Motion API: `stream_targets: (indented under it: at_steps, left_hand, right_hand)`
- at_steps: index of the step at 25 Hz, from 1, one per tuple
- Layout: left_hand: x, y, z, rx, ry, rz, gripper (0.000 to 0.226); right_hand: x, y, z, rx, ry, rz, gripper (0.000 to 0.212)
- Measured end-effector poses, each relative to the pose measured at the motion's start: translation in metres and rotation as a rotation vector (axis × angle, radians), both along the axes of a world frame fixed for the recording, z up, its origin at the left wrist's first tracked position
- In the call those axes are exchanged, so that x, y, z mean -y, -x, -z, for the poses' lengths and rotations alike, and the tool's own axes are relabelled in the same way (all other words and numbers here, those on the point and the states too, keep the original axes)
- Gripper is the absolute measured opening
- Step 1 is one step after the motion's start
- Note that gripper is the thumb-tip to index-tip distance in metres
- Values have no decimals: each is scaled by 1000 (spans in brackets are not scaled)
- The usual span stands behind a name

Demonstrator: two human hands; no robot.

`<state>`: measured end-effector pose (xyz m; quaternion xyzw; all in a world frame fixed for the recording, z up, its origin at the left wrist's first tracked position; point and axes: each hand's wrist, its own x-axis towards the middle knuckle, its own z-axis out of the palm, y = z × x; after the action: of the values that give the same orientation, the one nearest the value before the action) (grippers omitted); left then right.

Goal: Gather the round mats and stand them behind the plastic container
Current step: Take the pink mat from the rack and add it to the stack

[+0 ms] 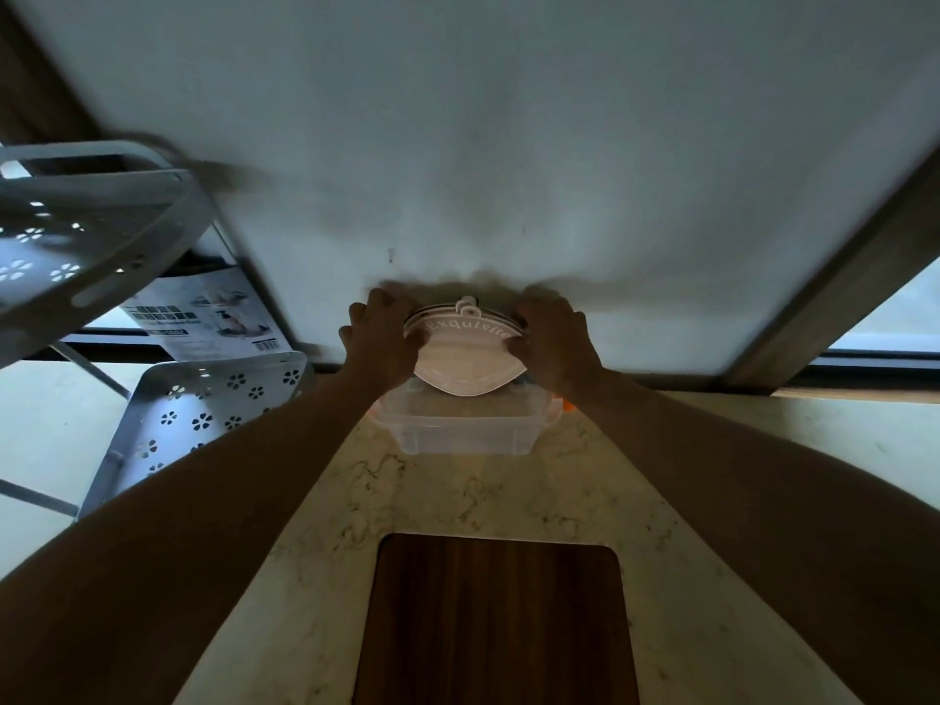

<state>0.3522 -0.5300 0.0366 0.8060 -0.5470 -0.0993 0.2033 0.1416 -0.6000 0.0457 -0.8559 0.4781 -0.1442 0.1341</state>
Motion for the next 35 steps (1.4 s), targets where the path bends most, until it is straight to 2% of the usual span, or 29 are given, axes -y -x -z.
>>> stream_targets:
  at_steps: [4, 14, 19, 23, 35]
  left_hand:
    - [-11, -6, 1, 58, 28, 57, 25]
    - [-7, 1, 7, 87, 113, 63, 20]
    - [-7, -3, 2, 90, 167, 60, 21]
    - [-9, -2, 12, 112, 137, 46, 24]
    - [-13, -4, 13, 53, 150, 90, 27]
  right_hand:
    - [-7, 3, -1, 104, 34, -37, 21]
    - [-3, 6, 16, 77, 66, -48, 26]
    - [2, 4, 8, 170, 109, -46, 24]
    - [-1, 6, 18, 101, 99, -71, 24]
    - [-5, 4, 23, 193, 64, 16, 24]
